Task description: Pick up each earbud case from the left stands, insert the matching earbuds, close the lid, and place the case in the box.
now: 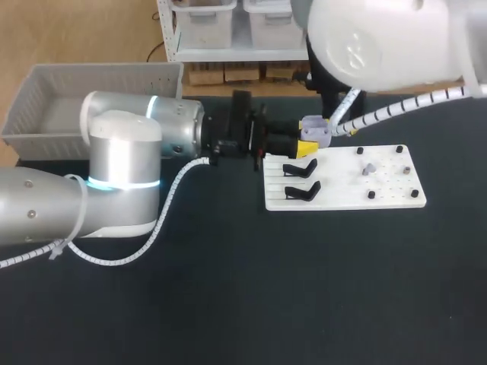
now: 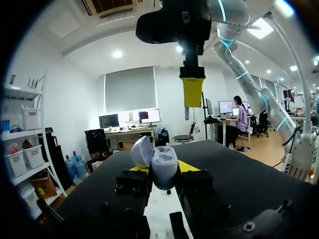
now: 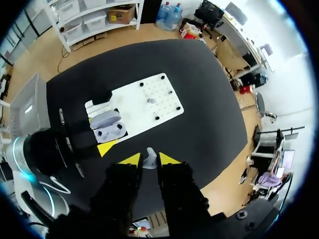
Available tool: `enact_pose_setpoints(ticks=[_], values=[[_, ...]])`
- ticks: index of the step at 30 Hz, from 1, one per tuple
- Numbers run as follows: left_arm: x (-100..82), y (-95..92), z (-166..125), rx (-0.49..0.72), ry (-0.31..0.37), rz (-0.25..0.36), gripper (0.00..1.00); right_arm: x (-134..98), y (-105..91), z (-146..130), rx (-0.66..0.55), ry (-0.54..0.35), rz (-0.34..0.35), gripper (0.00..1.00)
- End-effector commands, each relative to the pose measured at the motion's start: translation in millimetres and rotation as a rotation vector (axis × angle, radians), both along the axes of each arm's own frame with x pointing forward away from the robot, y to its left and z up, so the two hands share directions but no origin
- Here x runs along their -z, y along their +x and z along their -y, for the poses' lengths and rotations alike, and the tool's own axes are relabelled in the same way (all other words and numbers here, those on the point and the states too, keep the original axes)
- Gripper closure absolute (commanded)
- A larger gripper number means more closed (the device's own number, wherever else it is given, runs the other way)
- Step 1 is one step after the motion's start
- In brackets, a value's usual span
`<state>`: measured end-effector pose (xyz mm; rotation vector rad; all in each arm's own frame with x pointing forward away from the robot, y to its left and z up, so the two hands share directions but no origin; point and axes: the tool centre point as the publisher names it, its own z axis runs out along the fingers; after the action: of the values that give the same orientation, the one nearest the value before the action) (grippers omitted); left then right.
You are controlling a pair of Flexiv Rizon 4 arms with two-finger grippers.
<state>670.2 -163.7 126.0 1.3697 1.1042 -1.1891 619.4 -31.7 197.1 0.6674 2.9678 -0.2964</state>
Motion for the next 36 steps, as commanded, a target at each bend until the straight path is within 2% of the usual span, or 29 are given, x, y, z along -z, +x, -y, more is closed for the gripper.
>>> enact_pose_setpoints(ticks=[1, 8, 28, 32, 36], values=[[1.6, -5.5, 4, -0.013, 0.0, 0.0, 1.0, -1, 2.7, 0, 0.049, 0.015, -0.017, 1.0], [1.6, -10.5, 11, -0.008, 0.005, -0.007, 1.0, 1, 12.7, -1, 0.192, -0.016, -0.03, 1.0], [1.7, -10.7, 11, -0.008, 0.006, -0.008, 1.0, 2, 12.9, -2, 0.198, -0.006, -0.036, 1.0], [1.7, -10.7, 11, -0.008, 0.006, -0.008, 1.0, 12, 19.1, -14, 0.302, -0.03, -0.023, 1.0], [1.7, -10.7, 11, -0.008, 0.006, -0.008, 1.0, 13, 20.8, -21, 0.415, 0.021, 0.005, 1.0]])
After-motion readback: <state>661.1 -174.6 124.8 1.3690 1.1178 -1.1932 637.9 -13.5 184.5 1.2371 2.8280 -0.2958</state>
